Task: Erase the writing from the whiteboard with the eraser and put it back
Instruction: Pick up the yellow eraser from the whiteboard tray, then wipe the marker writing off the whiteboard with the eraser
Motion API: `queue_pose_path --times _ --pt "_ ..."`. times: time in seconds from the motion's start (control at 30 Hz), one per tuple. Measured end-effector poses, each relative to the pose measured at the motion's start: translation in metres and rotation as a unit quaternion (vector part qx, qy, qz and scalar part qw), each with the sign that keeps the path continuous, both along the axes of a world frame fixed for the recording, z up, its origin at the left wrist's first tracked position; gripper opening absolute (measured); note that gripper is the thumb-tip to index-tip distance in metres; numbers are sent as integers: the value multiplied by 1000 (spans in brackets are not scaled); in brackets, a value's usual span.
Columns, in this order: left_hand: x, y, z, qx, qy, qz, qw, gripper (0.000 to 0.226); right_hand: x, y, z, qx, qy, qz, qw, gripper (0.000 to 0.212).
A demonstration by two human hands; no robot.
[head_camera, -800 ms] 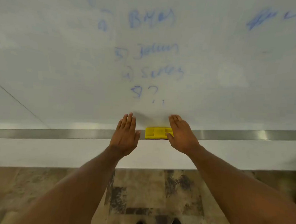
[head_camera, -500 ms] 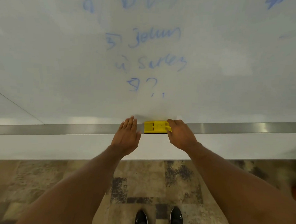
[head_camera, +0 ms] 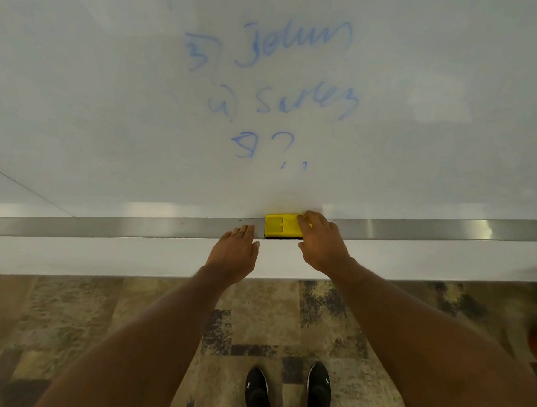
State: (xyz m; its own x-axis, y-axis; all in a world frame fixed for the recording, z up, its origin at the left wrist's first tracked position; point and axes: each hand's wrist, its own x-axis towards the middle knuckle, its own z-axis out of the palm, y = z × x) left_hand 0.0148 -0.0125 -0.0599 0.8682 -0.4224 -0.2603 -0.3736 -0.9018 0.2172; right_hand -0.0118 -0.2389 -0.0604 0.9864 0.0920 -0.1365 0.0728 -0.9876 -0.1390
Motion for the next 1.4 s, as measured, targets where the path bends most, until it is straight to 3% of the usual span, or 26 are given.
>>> queue_pose_path --times 0.43,0.73,1.07,1.4 --pt "-3 9 -2 -16 -17 6 1000 53 8 23 8 -71 -14 -47 996 51" --pt "-2 20 13 -46 -66 8 997 59 -1 28 22 -77 -117 -22 990 29" --pt "0 42 78 -80 -256 12 963 68 -10 38 77 63 -276 18 959 44" --pt "40 86 194 -100 -409 21 907 75 -6 73 172 121 -403 57 906 52"
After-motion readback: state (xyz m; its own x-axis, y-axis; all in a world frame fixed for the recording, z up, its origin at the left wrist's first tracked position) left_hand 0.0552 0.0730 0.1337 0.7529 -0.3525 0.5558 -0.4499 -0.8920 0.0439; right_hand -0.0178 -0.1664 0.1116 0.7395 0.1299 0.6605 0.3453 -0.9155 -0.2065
